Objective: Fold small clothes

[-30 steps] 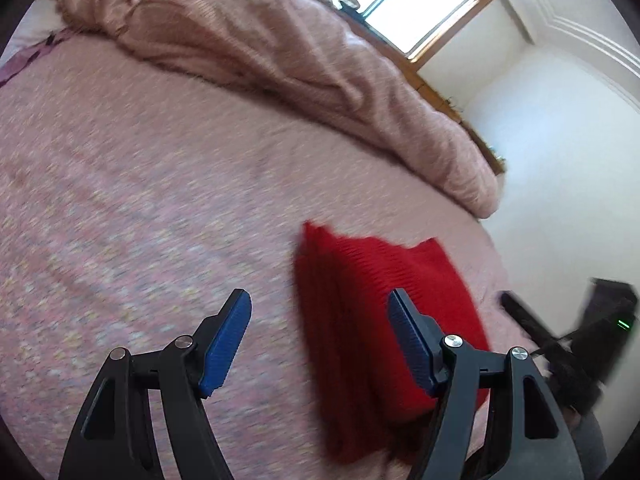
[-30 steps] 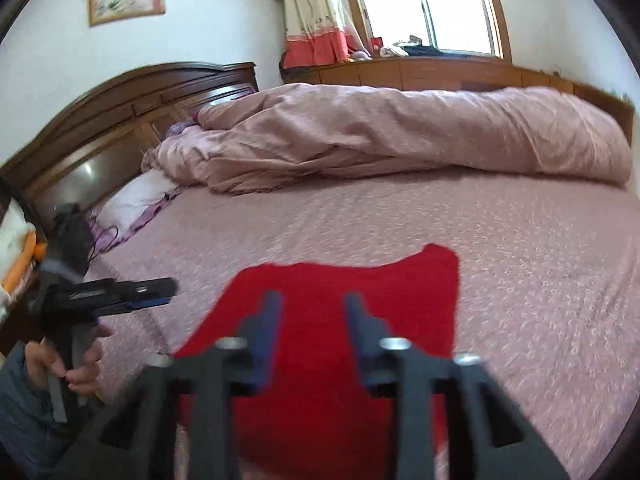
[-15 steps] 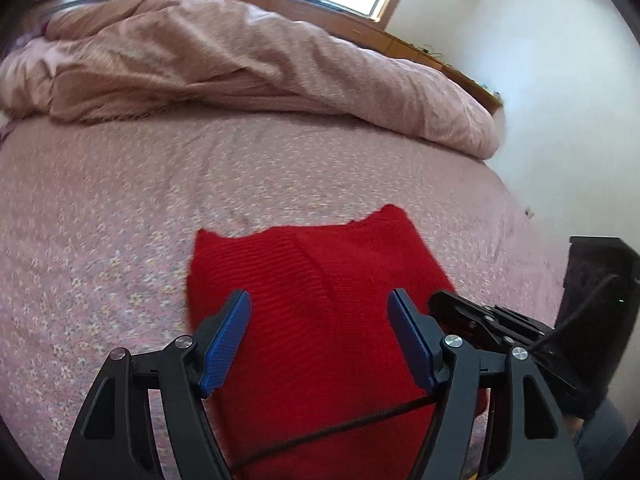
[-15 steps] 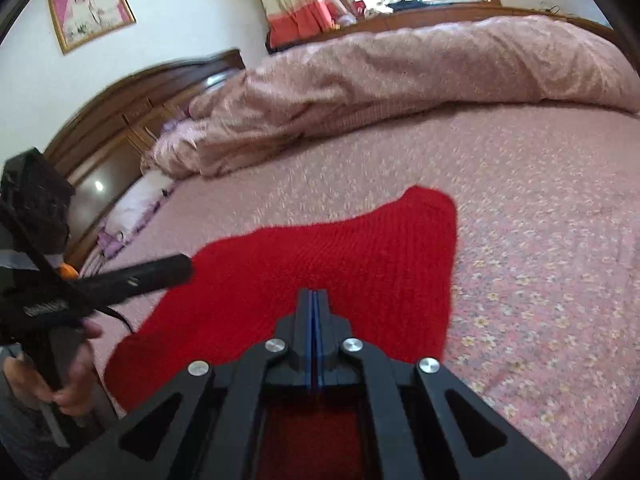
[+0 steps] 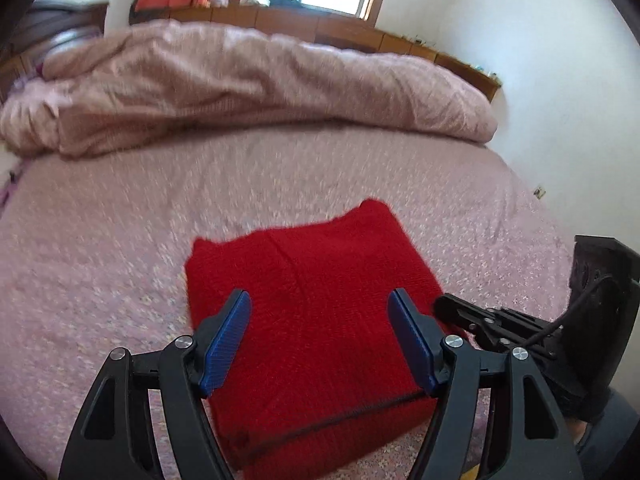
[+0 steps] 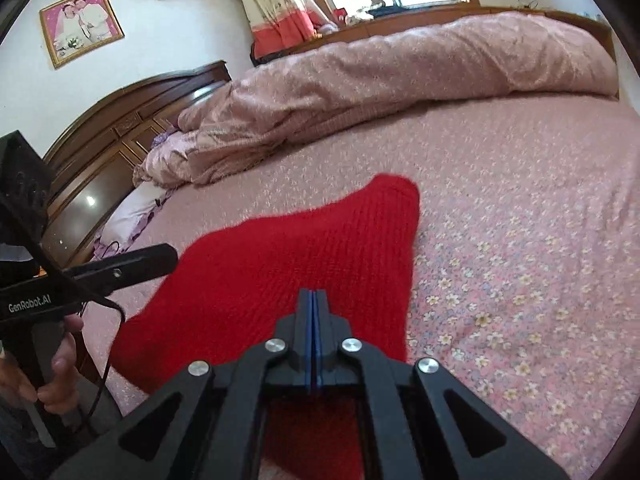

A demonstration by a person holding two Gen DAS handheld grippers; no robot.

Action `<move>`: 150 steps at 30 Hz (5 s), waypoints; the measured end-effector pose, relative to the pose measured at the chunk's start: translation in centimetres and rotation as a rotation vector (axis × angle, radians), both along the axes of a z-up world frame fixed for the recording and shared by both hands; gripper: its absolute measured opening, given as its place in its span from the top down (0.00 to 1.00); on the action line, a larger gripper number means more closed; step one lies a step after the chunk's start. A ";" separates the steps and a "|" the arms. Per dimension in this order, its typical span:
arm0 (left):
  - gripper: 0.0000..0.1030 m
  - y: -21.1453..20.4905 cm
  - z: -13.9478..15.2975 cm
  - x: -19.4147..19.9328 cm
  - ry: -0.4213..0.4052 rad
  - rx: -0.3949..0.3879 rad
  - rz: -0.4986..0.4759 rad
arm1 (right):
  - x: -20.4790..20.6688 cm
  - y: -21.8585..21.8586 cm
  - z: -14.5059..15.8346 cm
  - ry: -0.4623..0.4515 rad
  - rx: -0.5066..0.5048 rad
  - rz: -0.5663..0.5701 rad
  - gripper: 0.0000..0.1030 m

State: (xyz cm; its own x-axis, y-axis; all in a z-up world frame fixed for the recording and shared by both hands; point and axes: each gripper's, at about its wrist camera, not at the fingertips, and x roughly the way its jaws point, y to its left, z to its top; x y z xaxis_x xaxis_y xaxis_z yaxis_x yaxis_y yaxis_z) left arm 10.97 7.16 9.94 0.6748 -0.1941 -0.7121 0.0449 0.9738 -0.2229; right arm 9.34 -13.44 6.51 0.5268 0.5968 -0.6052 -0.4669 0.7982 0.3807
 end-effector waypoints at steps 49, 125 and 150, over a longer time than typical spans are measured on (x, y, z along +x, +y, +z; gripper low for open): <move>0.35 -21.1 -10.1 17.2 0.518 0.738 -0.061 | 1.8 -7.8 -10.3 0.518 0.770 0.013 0.44; 0.60 -19.2 -7.7 -1.3 0.082 0.562 0.079 | 10.8 -3.7 -11.2 0.715 0.683 0.158 0.32; 0.72 -19.3 -5.7 -4.2 0.043 0.501 0.067 | 13.3 -5.9 -12.1 0.668 0.797 0.013 0.45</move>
